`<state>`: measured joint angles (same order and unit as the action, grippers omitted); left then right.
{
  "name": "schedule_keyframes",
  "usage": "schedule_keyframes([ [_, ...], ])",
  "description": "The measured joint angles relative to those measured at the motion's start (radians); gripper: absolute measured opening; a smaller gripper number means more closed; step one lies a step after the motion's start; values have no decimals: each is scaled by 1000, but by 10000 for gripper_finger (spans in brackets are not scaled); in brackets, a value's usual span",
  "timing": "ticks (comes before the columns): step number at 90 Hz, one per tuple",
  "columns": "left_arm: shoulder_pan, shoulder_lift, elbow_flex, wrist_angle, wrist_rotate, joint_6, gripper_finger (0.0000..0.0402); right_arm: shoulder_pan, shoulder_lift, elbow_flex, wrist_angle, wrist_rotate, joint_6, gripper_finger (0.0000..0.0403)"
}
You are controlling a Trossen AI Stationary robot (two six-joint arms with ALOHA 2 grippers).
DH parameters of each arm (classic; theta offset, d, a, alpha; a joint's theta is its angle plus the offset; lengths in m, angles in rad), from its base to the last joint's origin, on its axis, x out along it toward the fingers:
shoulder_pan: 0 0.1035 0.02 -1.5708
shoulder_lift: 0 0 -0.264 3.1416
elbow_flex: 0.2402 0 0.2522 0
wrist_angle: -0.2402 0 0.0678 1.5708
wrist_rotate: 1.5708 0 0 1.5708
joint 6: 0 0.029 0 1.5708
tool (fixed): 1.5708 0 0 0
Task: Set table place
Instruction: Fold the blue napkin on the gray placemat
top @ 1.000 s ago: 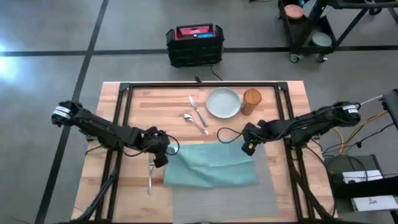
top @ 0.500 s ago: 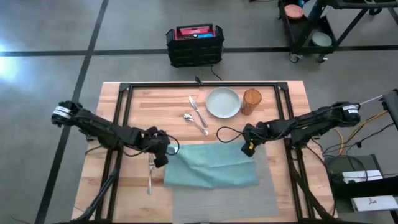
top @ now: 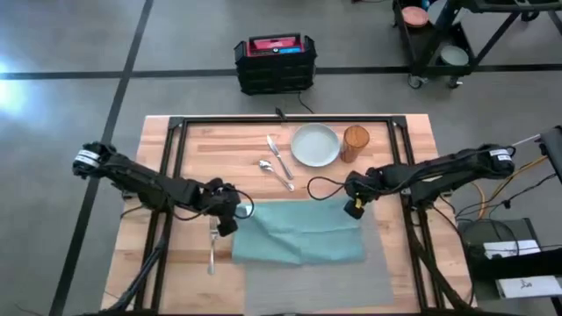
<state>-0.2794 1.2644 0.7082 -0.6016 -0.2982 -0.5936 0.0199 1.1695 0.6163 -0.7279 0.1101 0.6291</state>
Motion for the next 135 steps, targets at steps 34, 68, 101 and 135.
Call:
schedule_keyframes([
  [34, 12, 2, 0, -1, -59, 49, 0, 2, -31, -3, -50, 49, 25, 0],
  [68, 16, 4, 0, 5, -46, 99, 55, 2, -28, -6, -51, 74, 56, 19],
  [101, -13, -18, 96, 19, 128, 90, 183, 15, -107, 143, -147, 74, -2, 115],
  [135, 6, -2, 27, 25, 49, -11, 185, 151, -97, 114, 65, 74, -38, 162],
])
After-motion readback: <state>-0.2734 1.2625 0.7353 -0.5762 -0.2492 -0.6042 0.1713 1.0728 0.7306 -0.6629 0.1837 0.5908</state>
